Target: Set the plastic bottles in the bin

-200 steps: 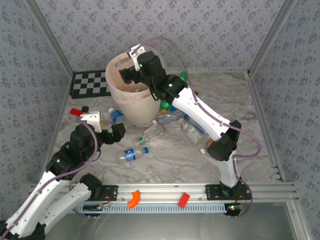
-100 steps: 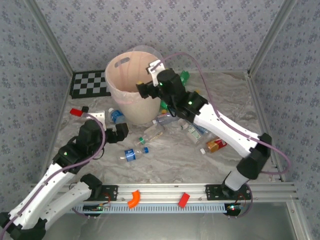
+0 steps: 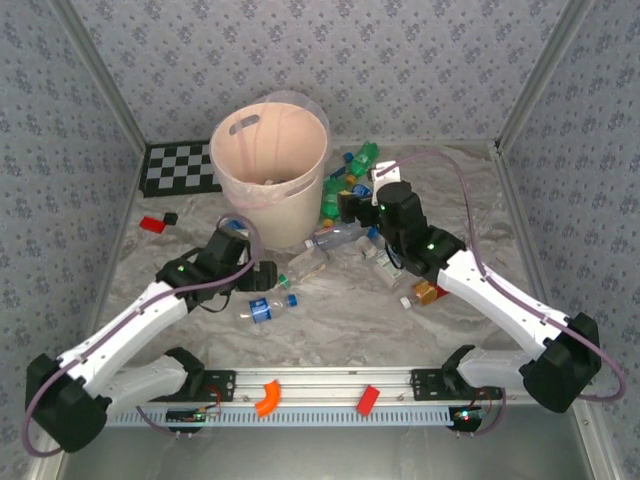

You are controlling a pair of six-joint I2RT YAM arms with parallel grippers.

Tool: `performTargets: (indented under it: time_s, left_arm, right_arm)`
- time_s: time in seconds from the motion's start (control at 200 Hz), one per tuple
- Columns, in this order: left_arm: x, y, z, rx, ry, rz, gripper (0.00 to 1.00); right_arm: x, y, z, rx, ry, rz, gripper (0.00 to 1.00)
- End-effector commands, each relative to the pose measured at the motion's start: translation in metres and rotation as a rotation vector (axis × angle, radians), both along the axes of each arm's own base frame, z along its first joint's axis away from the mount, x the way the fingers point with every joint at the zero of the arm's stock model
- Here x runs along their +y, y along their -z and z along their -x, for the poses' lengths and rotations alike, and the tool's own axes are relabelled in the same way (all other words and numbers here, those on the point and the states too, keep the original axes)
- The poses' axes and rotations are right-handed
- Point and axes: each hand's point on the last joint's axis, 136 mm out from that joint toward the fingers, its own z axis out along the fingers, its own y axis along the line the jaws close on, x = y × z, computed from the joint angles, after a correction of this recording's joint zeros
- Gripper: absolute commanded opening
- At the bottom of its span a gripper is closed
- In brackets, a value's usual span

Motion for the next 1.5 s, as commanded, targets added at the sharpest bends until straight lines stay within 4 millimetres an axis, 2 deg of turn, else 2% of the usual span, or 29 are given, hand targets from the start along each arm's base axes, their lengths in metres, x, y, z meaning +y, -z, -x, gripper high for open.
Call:
performTargets:
  time_s: [0.0,0.17,0.295,0.495,0.765,1.105,1.304,1.494]
  left_arm:
    - [-0.002,0.024,0.016,0.114,0.061,-0.045,1.00]
    - [-0.011,0.041,0.027,0.183,0.097,-0.060,1.00]
    - [-0.007,0.053,0.033,0.202,0.098,-0.115,1.00]
    - [-0.014,0.056,0.042,0.173,0.150,-0.189,1.00]
    - [-0.005,0.060,0.052,0.140,0.169,-0.321,1.00]
    - [-0.005,0.078,0.041,0.117,0.195,-0.472,1.00]
    - [-0.018,0.089,0.040,0.132,0.230,-0.443,1.00]
    - [-0.028,0.095,0.042,0.159,0.271,-0.423,0.95]
  right_arm:
    - [-0.011,-0.013,0.004,-0.028,0.020,-0.094,1.00]
    - [-0.027,-0.008,0.006,-0.013,0.044,-0.122,1.00]
    - [-0.035,-0.008,0.007,-0.010,0.049,-0.150,1.00]
    - [-0.040,-0.010,0.009,-0.012,0.047,-0.162,0.99]
    - [-0.043,-0.009,0.009,-0.013,0.048,-0.180,1.00]
    - [-0.042,-0.012,0.012,-0.020,0.025,-0.195,1.00]
    - [-0.037,-0.014,0.016,-0.021,-0.013,-0.203,1.00]
    - [-0.037,-0.012,0.017,-0.020,-0.012,-0.205,1.00]
